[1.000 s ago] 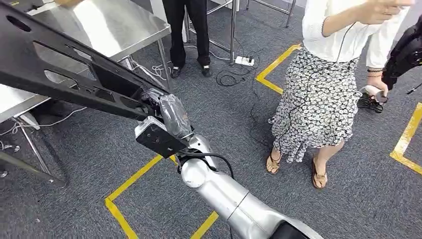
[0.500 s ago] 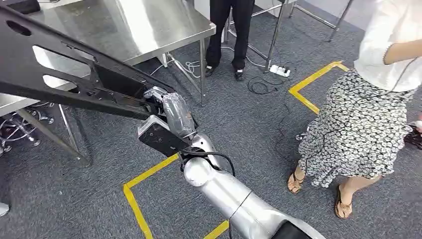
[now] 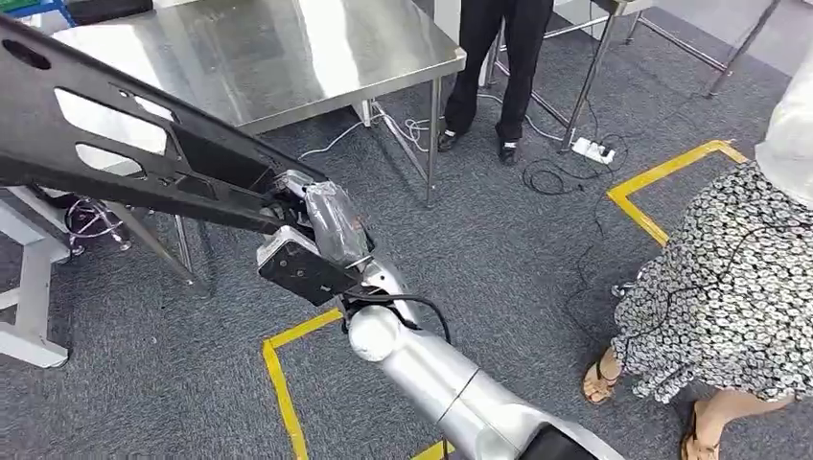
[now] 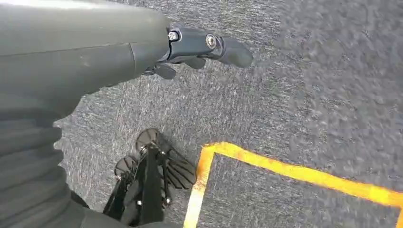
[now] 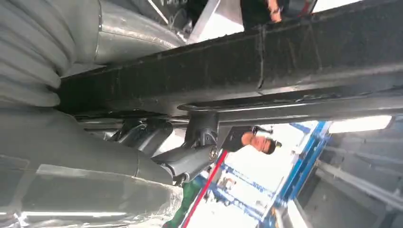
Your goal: Take the parts from the cabinet and place them on the table.
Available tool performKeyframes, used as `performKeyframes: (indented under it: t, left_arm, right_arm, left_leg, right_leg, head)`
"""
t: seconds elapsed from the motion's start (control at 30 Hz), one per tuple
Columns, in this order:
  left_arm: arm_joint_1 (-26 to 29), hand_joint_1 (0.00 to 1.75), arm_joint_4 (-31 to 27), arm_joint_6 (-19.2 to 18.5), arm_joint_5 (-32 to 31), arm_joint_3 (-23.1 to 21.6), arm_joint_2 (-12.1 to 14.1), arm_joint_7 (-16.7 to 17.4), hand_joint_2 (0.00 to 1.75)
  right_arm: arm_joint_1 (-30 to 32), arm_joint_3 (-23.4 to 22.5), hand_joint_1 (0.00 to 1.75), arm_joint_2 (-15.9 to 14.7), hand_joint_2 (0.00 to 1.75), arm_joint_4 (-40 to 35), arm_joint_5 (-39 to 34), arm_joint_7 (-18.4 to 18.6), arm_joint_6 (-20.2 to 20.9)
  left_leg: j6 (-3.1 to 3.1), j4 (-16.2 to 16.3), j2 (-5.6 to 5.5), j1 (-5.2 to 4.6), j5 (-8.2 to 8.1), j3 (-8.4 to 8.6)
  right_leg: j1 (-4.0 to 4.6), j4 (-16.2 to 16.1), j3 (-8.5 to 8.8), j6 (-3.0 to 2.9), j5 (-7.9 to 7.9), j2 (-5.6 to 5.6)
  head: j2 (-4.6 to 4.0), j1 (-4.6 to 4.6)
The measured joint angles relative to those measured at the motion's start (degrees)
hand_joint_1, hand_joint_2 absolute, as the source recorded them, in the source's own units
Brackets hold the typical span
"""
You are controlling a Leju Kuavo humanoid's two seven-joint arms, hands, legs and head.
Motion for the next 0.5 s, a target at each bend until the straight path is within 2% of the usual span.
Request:
performKeyframes:
  t: [0.03, 0.07, 0.1, 0.13, 0.17, 0.2, 0.27, 0.3, 0.33, 0.37, 0.4, 0.43, 0.47, 0.5]
  left_arm:
    - [0.0, 0.0, 0.0, 0.0, 0.1, 0.0, 0.0, 0.0, 1.75]
    - [0.1, 0.0, 0.0, 0.0, 0.1, 0.0, 0.0, 0.0, 1.75]
    - [0.1, 0.0, 0.0, 0.0, 0.2, 0.0, 0.1, 0.0, 1.75]
    - [0.0, 0.0, -0.1, 0.0, 0.2, 0.0, 0.2, 0.0, 1.75]
    - [-0.1, 0.0, -0.1, 0.0, 0.2, 0.0, 0.3, -0.1, 1.75]
    - [-0.2, 0.0, -0.1, 0.0, 0.2, 0.0, 0.2, -0.2, 1.75]
    - [-0.1, 0.0, -0.1, -0.3, 0.3, 0.1, 0.3, -0.3, 1.75]
    - [0.0, 0.0, -0.1, -0.4, 0.3, 0.1, 0.3, -0.4, 1.75]
    - [0.1, 0.0, -0.1, -0.7, 0.3, 0.1, 0.1, -0.4, 1.75]
    - [0.1, 0.0, -0.1, -0.7, 0.3, 0.1, 0.1, -0.5, 1.75]
    - [-0.2, 0.0, -0.2, -1.0, 0.3, 0.1, 0.1, -0.5, 1.75]
    - [-0.2, 0.0, -0.2, -1.2, 0.3, 0.1, 0.1, -0.6, 1.75]
    - [-0.2, 0.0, -0.2, -1.3, 0.3, 0.1, 0.0, -0.6, 1.75]
    - [-0.2, 0.0, -0.2, -1.4, 0.3, 0.1, 0.0, -0.6, 1.75]
  right_arm:
    - [0.0, 0.0, 1.75, 0.0, 1.75, 0.0, 0.0, 0.0, 0.1]
    - [0.0, 0.0, 1.75, 0.0, 1.75, 0.0, 0.1, 0.0, 0.3]
    - [0.0, 0.0, 1.75, 0.0, 1.75, -0.1, 0.2, 0.0, 0.3]
    - [0.0, 0.0, 1.75, 0.0, 1.75, -0.1, 0.4, 0.0, 0.4]
    - [0.0, 0.0, 1.75, 0.0, 1.75, -0.1, 0.6, 0.0, 0.4]
    - [0.0, 0.0, 1.75, 0.0, 1.75, -0.1, 0.6, 0.0, 0.4]
    - [0.1, 0.0, 1.75, 0.1, 1.75, -0.1, 0.9, 0.0, 0.4]
    - [0.1, 0.0, 1.75, 0.3, 1.75, -0.4, 1.0, 0.0, 0.4]
    - [0.2, -0.2, 1.75, 0.0, 1.75, -0.5, 1.2, 0.0, 0.4]
    - [0.1, -0.2, 1.75, -0.1, 1.75, -0.6, 1.6, -0.2, 0.4]
    - [0.1, -0.3, 1.75, -0.3, 1.75, -0.5, 1.9, -0.2, 0.4]
    - [0.5, -0.5, 1.75, -0.5, 1.75, -0.5, 2.2, -0.2, 0.4]
    - [0.9, -0.7, 1.75, -0.6, 1.75, -0.5, 2.6, -0.2, 0.3]
    - [1.3, -0.9, 1.75, -0.7, 1.75, -0.5, 2.7, -0.2, 0.3]
  left_leg:
    - [0.13, -2.8, 0.06, 0.0, 1.95, 1.19]
    - [0.49, -8.0, 0.33, -0.07, 4.7, 3.85]
    - [1.13, -14.2, 1.55, -0.34, 7.4, 7.29]
    - [1.98, -18.3, 4.65, -1.12, 7.76, 9.49]
    - [2.27, -18.1, 4.51, -1.44, 7.62, 9.48]
    - [2.61, -18.1, 3.92, -1.66, 7.49, 9.4]
    - [3.12, -18.3, 2.8, -1.77, 7.4, 9.24]
    - [3.56, -19.5, 2.0, -1.48, 7.92, 10.53]
    - [3.7, -20.5, 1.4, -0.98, 8.29, 11.1]
    - [4.08, -20.7, 1.12, -0.85, 8.45, 11.26]
    - [4.08, -20.7, 0.67, -0.8, 8.46, 11.23]
    - [4.04, -20.7, -0.07, -0.81, 8.41, 11.23]
    - [3.97, -20.7, -0.64, -0.81, 8.31, 11.24]
    - [3.88, -20.6, -1.21, -0.78, 8.24, 11.31]
  right_leg:
    - [0.11, 0.0, 0.19, 0.0, -0.19, -0.58]
    - [0.22, 0.0, 0.53, 0.12, -0.46, -1.15]
    - [0.39, 0.0, 1.02, 0.18, -0.76, -1.72]
    - [0.42, -0.1, 1.37, 0.3, -0.99, -2.23]
    - [1.16, -0.1, 1.38, 0.69, -1.22, -2.78]
    - [0.87, -0.1, 1.38, 0.97, -1.41, -3.22]
    - [0.86, -0.5, 1.75, 1.38, -1.54, -4.27]
    - [1.32, -0.9, 1.52, 1.62, -1.84, -4.49]
    - [1.12, 0.7, 1.41, 1.58, -2.74, -2.03]
    - [0.94, 4.0, -0.19, 1.31, -3.97, -0.12]
    - [0.8, 9.1, -2.65, 1.18, -5.72, 0.95]
    - [0.47, 14.4, -5.6, 1.18, -7.55, 1.36]
    - [0.28, 18.4, -8.08, 1.42, -8.6, 1.54]
    - [0.07, 19.4, -9.22, 1.91, -8.34, 1.54]
  head:
    - [0.0, -0.02]
    - [0.0, -0.02]
    - [0.0, -0.05]
    - [0.0, 0.04]
    - [0.0, 0.33]
    - [0.0, 0.06]
    - [0.0, -0.04]
    - [0.0, -0.09]
    - [0.0, 0.35]
    - [0.0, 0.35]
    - [0.0, 0.7]
    - [0.0, 0.81]
    - [0.0, 0.7]
    - [0.0, 0.96]
